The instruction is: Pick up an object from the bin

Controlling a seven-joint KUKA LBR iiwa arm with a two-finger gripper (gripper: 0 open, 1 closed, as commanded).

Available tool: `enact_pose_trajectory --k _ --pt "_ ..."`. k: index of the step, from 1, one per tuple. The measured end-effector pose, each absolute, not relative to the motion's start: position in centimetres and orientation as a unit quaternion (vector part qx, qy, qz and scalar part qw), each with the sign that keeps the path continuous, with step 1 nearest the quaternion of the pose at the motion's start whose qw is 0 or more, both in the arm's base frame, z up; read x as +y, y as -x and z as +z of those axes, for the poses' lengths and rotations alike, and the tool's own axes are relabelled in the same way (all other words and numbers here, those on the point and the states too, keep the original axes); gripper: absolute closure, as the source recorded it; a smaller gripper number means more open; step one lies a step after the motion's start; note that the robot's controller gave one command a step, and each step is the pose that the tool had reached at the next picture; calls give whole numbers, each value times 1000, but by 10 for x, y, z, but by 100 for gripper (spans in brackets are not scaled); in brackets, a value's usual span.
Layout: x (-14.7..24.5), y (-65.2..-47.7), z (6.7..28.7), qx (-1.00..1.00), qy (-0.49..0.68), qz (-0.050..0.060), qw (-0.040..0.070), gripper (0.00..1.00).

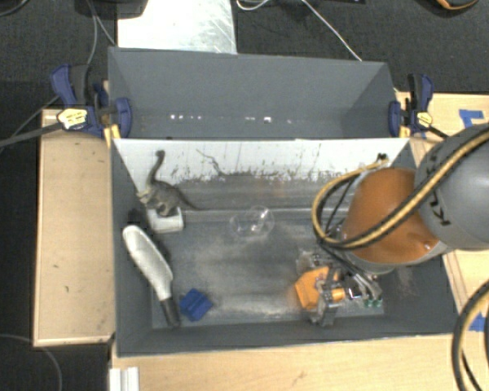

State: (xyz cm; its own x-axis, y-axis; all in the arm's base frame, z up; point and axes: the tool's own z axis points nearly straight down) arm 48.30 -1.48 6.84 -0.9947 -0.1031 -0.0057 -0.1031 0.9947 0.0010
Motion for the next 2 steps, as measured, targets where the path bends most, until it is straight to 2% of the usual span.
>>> enact_pose_trajectory --k 1,2 --pt "-13 -479 71 1000 -21 0 4 0" --pt "-14 -483 69 999 51 1 4 100"
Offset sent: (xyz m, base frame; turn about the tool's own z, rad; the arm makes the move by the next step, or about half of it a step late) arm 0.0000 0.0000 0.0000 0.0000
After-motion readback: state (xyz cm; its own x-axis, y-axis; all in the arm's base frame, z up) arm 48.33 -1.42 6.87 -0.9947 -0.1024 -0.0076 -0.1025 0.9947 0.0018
